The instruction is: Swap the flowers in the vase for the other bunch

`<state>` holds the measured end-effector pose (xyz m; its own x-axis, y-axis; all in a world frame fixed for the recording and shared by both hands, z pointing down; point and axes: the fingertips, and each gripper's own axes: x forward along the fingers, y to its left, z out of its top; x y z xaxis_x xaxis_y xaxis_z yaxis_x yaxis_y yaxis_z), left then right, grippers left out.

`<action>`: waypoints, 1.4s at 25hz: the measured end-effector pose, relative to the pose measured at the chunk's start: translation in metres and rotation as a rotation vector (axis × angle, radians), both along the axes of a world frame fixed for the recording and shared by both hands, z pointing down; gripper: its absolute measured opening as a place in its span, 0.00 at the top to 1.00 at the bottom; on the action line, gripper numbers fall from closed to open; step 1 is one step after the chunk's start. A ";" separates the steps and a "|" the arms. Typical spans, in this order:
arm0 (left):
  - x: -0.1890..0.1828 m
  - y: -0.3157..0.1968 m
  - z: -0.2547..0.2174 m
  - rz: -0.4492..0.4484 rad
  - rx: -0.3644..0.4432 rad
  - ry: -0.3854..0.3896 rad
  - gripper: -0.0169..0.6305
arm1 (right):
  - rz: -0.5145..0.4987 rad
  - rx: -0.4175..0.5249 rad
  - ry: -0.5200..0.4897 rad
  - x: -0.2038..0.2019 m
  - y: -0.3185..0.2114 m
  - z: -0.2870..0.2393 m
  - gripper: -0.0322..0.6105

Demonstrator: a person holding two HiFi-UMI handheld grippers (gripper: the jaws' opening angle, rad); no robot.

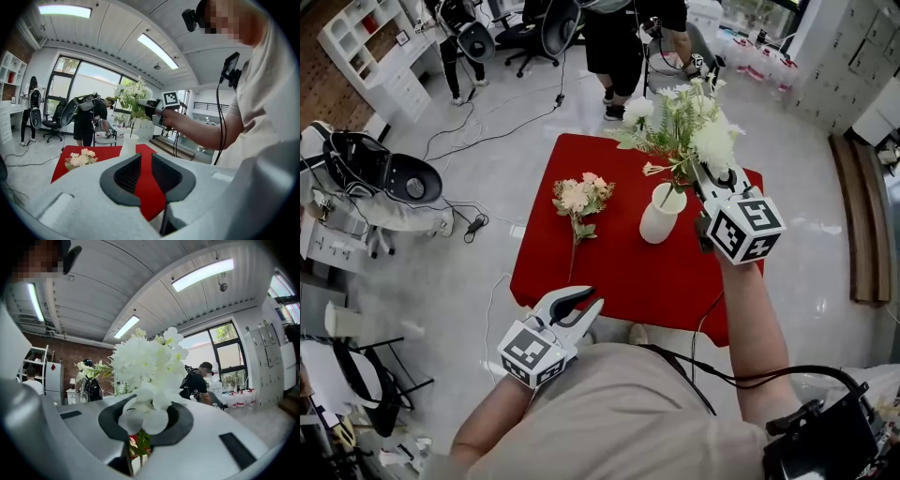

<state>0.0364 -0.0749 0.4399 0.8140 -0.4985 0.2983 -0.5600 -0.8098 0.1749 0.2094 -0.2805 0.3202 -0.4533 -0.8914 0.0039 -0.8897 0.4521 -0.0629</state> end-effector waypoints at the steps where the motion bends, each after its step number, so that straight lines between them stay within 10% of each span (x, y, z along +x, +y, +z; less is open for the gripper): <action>1: -0.002 0.000 0.000 0.003 0.003 0.002 0.89 | 0.004 0.009 -0.007 0.001 0.003 -0.006 0.84; 18: 0.003 0.003 -0.007 0.166 0.004 0.017 0.89 | 0.174 0.078 -0.072 0.074 0.074 -0.082 0.84; 35: 0.068 0.008 -0.013 0.311 -0.003 0.017 0.89 | 0.355 -0.350 -0.062 0.200 0.117 0.080 0.84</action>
